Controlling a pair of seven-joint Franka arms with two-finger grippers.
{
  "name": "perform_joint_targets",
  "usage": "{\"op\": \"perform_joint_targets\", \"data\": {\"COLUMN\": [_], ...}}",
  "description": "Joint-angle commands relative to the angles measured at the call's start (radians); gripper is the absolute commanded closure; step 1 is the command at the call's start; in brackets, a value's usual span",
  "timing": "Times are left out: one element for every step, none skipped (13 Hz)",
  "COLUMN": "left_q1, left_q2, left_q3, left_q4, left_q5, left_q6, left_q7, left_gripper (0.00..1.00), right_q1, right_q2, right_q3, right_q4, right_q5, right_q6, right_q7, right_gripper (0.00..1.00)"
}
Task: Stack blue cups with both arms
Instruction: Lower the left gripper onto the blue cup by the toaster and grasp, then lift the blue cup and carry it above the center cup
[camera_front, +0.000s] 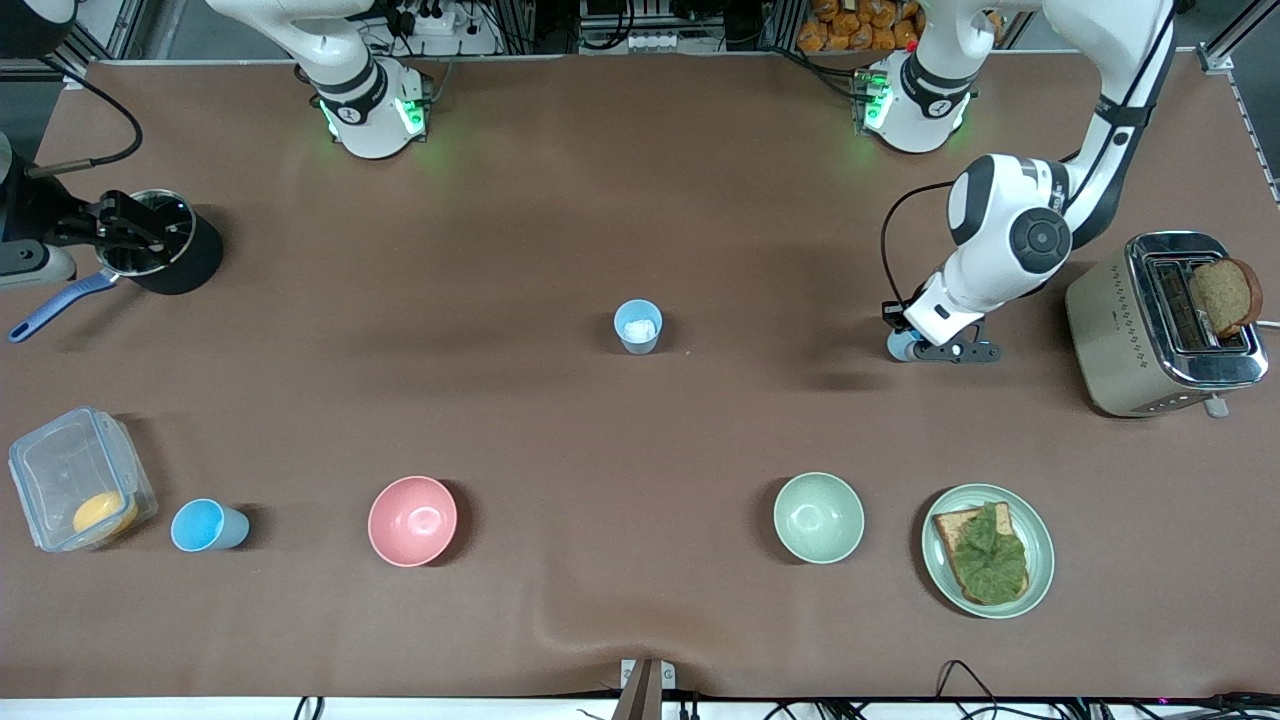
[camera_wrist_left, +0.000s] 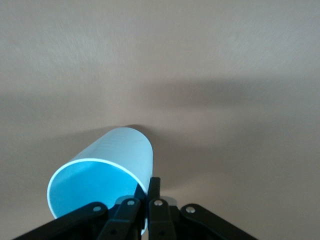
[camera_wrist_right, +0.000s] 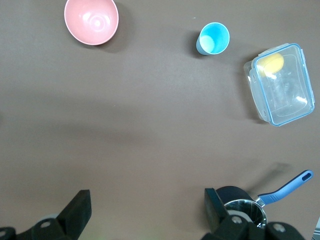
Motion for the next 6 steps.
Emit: {"op": "perform_joint_targets", "data": {"left_q1": [-0.022, -0.062, -0.091, -0.114, -0.146, -0.179], "left_q2": [-0.096, -0.116, -0.122, -0.119, -0.110, -0.098], "left_q3": [-0.014, -0.016, -0.031, -0.054, -0.069, -0.074], "left_q4": [0.036, 0.073, 0.117, 0.171, 0.222, 0.260], "left_q5": [-0.014, -0.017, -0.017, -0.017, -0.017, -0.017], "left_q6": [-0.070, -0.097, -0.125, -0.154, -0.165, -0.168], "left_q7": [0.009, 0.004, -0.015, -0.034, -0.054, -0.074], "left_gripper": [1.00, 1.00, 1.00, 1.00, 1.00, 1.00], "right_q1": [-0.014, -0.014, -0.014, -0.014, -0.014, -0.014], "right_q2": [0.012, 0.012, 0.012, 0.012, 0.012, 0.012], "right_q3": [0.010, 0.010, 0.010, 0.010, 0.010, 0.010], "right_q4": [0.024, 0.024, 0.024, 0.024, 0.024, 0.024], "right_q5": [-0.001, -0.003, -0.001, -0.001, -0.001, -0.003], "right_q6": [-0.012, -0.012, -0.012, -0.012, -0.012, -0.012], "right_q7": [-0.004, -0.004, -0.004, -0.004, -0.004, -0.004], "right_gripper": [0.00, 0.00, 0.00, 0.00, 0.00, 0.00]}}
